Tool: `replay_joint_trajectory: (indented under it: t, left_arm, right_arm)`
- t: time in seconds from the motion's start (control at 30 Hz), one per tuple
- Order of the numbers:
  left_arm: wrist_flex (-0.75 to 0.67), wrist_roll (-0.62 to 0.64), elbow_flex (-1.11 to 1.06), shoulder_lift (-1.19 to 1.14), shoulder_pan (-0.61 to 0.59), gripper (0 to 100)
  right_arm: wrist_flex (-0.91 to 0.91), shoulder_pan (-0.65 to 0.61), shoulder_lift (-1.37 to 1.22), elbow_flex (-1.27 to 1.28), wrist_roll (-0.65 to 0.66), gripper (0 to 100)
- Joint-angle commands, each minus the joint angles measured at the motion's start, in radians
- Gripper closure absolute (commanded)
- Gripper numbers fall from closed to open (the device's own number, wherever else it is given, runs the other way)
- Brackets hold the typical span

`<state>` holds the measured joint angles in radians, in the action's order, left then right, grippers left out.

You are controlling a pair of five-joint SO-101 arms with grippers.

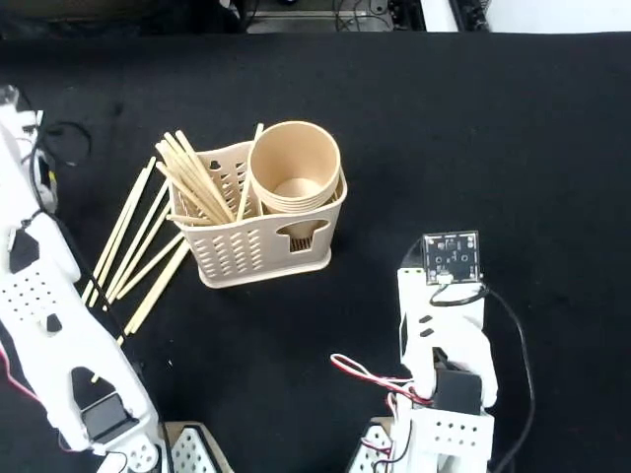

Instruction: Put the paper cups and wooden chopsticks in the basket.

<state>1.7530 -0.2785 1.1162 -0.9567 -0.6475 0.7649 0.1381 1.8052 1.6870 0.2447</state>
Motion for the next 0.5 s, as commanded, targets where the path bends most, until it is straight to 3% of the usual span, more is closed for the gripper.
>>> replay_joint_trajectory:
  t: [0.0,0.17,0.47]
  left_arm:
    - [0.009,0.011,-0.064,0.285,0.022,97]
    - [0.005,0.012,-0.140,0.497,0.045,97]
    - [-0.072,0.169,-0.147,0.710,0.101,97]
  right_arm:
    - [-0.009,-0.005,0.065,-0.004,0.000,97.7]
    - [-0.009,-0.005,0.065,-0.004,0.000,97.7]
    - [-0.009,-0.005,0.065,-0.004,0.000,97.7]
